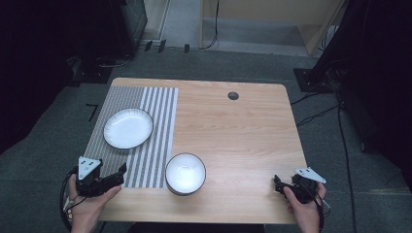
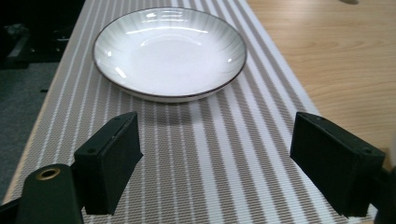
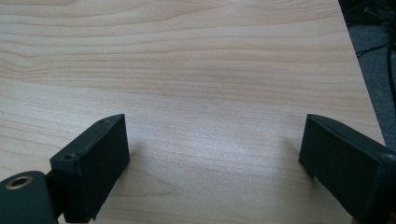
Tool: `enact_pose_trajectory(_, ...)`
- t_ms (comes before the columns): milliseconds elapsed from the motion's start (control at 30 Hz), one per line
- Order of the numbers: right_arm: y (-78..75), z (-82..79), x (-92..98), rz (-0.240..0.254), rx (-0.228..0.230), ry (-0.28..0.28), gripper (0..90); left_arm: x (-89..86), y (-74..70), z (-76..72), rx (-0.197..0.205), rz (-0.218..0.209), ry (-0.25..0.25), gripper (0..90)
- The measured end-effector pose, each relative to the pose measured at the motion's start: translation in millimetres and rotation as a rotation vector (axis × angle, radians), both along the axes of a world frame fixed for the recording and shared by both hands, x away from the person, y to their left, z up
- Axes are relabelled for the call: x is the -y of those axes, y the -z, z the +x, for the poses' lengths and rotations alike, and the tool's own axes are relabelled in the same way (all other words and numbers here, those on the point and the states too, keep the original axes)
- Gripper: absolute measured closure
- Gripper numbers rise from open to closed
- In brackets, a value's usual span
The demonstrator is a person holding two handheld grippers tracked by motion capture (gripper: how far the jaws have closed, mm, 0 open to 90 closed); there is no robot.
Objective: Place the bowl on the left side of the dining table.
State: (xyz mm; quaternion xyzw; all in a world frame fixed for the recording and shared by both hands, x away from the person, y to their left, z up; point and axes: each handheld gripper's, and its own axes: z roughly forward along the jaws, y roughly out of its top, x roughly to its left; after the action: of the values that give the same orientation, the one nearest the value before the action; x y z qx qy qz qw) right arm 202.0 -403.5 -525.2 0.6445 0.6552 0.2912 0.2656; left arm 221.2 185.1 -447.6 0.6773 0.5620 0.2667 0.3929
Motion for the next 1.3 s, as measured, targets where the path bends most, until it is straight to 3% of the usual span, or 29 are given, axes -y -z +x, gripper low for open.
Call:
enact_pose_trajectory(433, 0.1, 0.3, 0.2, -0.001, -0.002, 0.002, 6.8, 31.7, -23.6, 3.1, 0.050, -0.029, 0.055, 16.0)
enact_pose_trajectory(600, 0.3, 1.2, 0.2, -0.001, -0.009, 0.015, 4.2, 49.6, -31.4, 7.0, 0.052, -0.041, 0.089, 16.0)
enact_pose_trajectory(733, 0.6, 1.8, 0.0, -0.002, -0.015, 0.010, 1.7, 61.9, -39.3, 7.5, 0.076, -0.054, 0.122, 16.0)
enact_pose_trajectory(1300, 0.8, 2.5, -0.6, -0.003, -0.023, 0.001, 0.0, 93.4, -55.1, 7.7, 0.100, -0.103, 0.196, 16.1)
